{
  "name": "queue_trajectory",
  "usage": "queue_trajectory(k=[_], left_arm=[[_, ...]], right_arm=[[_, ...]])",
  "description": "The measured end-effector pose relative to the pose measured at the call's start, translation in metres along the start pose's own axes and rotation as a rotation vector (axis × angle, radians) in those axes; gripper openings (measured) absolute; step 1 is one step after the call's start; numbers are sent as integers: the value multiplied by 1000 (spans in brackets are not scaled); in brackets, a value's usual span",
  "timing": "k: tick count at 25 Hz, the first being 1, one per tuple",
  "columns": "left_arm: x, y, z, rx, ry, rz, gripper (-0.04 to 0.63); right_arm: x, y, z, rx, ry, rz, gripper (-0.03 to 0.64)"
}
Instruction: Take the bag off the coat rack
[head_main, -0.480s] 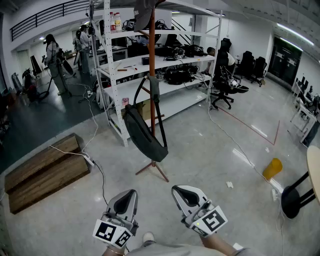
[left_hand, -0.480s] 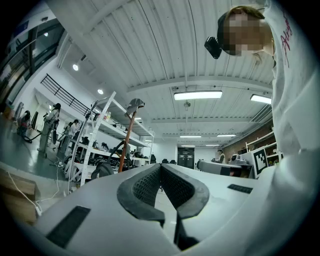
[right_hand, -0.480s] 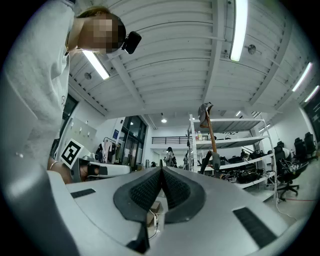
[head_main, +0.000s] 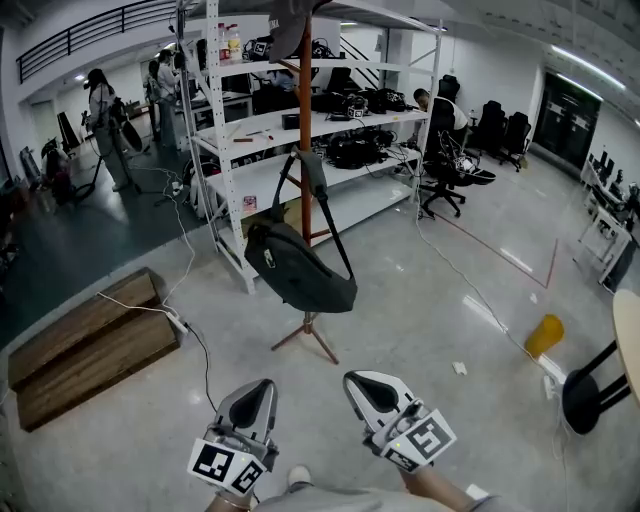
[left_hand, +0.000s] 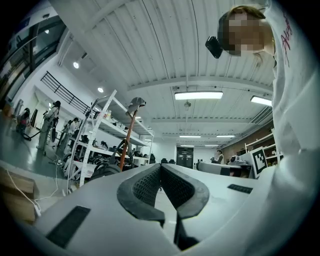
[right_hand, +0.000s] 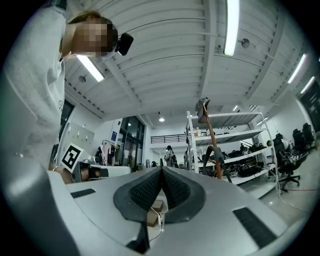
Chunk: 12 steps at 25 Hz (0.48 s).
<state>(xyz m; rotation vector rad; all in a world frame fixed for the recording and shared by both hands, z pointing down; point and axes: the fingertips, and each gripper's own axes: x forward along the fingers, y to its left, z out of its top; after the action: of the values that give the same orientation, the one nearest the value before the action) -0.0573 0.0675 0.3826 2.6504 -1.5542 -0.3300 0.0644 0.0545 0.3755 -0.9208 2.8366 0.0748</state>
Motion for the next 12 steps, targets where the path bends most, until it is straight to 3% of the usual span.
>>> queue_trajectory(k=[12], left_arm=[[26,32,7,28,1,-42,18]], right_arm=[[34,-22,1,-124,1,-127,21]])
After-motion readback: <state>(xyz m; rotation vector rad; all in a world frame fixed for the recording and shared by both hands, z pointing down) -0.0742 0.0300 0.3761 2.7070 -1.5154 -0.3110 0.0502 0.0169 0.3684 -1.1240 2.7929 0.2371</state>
